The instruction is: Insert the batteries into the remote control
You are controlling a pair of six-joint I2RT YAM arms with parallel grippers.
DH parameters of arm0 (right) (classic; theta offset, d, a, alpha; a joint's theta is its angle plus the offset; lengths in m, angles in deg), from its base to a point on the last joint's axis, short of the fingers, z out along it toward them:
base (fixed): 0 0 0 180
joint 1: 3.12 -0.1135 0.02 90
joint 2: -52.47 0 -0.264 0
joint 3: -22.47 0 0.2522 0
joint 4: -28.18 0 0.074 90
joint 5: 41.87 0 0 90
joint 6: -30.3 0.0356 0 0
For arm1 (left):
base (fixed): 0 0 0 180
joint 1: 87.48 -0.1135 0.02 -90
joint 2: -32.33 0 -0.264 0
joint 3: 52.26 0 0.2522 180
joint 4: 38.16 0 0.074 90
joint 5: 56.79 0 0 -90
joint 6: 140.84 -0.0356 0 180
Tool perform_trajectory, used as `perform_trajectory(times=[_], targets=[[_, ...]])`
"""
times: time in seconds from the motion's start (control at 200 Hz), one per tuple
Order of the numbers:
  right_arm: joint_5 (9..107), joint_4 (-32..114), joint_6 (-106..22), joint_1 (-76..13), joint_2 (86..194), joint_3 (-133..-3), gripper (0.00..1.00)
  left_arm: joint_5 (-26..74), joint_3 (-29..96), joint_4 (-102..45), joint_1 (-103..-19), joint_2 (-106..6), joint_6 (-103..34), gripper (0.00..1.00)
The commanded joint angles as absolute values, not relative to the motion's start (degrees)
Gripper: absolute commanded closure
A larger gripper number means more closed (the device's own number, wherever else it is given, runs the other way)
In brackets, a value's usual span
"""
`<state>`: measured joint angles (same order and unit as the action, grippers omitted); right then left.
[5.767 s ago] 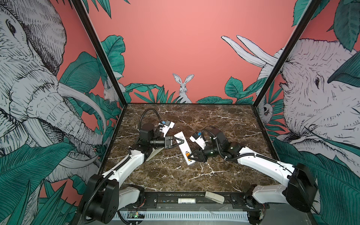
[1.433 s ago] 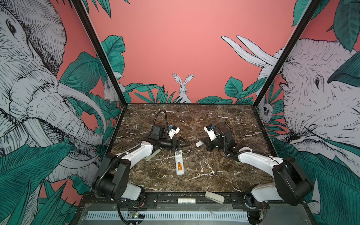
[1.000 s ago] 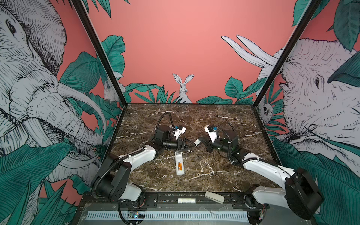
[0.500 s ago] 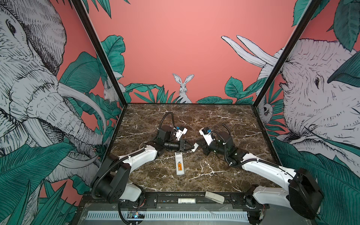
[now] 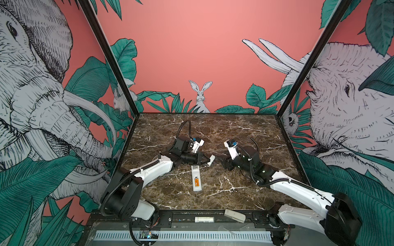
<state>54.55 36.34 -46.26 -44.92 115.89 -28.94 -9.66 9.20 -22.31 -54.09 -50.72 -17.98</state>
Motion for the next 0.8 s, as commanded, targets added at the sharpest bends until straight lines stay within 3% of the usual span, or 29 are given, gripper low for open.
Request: perform_trajectory(times=[0.0, 0.235, 0.285, 0.545, 0.795], targets=[[48.2, 43.8, -41.4, -44.0, 113.2, -28.5, 0.29, 1.9, 14.3, -10.3, -51.8, -52.7, -27.0, 1.0], [44.7, 56.3, -34.3, -43.3, 107.3, -26.1, 0.16, 24.7, 23.7, -2.6, -42.4, -61.3, -33.2, 1.0], [44.4, 58.1, -32.9, -43.3, 105.5, -24.9, 0.01, 28.7, 25.2, -2.3, -40.9, -63.4, -33.6, 1.0], [37.2, 71.3, -26.9, -43.3, 92.8, -19.7, 0.01, 46.5, 32.7, -2.0, -34.8, -71.5, -36.3, 1.0], [29.1, 82.8, -22.4, -43.2, 81.8, -20.4, 0.01, 54.6, 37.6, -0.5, -29.4, -78.0, -37.3, 1.0]])
